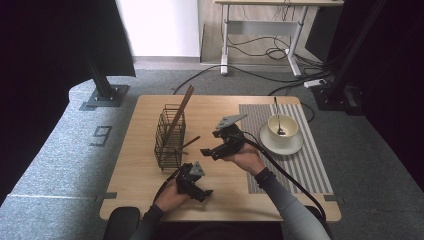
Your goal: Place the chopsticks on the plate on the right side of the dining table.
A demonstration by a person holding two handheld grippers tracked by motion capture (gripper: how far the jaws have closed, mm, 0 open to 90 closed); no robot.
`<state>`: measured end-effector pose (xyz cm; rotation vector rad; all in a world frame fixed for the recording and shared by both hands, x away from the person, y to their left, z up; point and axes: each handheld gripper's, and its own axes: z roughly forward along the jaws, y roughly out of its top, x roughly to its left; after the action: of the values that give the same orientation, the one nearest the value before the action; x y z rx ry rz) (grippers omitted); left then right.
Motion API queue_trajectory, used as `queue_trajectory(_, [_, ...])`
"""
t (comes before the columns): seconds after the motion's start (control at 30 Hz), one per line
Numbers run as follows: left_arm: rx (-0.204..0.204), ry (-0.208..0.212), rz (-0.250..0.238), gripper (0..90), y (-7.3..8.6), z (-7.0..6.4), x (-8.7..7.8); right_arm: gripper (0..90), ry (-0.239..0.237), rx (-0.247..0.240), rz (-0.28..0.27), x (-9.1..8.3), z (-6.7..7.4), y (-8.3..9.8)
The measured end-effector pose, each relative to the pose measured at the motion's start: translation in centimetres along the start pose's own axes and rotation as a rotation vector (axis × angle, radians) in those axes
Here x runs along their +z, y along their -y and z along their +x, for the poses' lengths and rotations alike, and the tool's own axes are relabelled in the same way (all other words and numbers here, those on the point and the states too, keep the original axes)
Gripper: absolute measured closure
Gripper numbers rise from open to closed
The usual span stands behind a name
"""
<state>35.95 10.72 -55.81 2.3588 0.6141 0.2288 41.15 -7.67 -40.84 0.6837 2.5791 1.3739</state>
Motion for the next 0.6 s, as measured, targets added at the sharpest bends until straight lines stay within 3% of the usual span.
queue_trajectory(0.2, [0.0,0.0,0.0,0.0,0.0,0.0,0.0,18.9,-0.007,-0.022,0.005,0.7,0.6,-1.2])
queue_trajectory(0.33, [0.006,0.0,0.006,0.0,0.0,0.0,0.0,34.5,-0.03,-0.019,0.001,1.3,0.9,-2.2])
queue_trajectory(0.37, [0.006,0.0,0.006,0.0,0.0,0.0,0.0,34.5,-0.03,-0.019,0.001,1.3,0.9,-2.2])
queue_trajectory(0.57, [0.005,0.0,0.005,0.0,0.0,0.0,0.0,62.3,-0.059,-0.076,0.002,2.0,1.5,-3.3])
queue_trajectory(0.6, [0.005,0.0,0.005,0.0,0.0,0.0,0.0,62.3,-0.059,-0.076,0.002,2.0,1.5,-3.3])
